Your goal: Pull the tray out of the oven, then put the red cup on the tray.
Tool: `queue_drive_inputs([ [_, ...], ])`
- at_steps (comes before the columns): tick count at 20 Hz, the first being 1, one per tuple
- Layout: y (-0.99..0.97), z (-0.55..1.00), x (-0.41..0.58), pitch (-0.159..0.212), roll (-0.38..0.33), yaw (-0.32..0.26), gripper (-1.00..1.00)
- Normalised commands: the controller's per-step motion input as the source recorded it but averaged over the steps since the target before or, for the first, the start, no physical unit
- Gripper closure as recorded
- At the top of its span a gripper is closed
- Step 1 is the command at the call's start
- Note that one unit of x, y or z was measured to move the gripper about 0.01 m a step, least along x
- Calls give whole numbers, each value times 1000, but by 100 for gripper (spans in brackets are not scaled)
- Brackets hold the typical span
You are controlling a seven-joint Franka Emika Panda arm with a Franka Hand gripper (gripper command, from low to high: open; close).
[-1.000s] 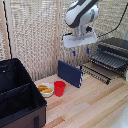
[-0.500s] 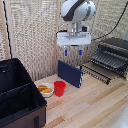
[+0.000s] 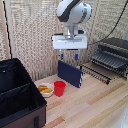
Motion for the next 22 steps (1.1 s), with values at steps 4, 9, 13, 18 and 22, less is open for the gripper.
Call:
queue_drive_inputs([
  [4, 103, -161, -327, 16, -137, 182, -100],
  [9, 137, -277, -197, -3, -122, 193, -100],
  [13, 96, -334, -57, -80, -81, 163, -100],
  [18, 0, -246, 0, -145, -63, 137, -100],
  [22, -18, -227, 0, -159, -51, 129, -100],
])
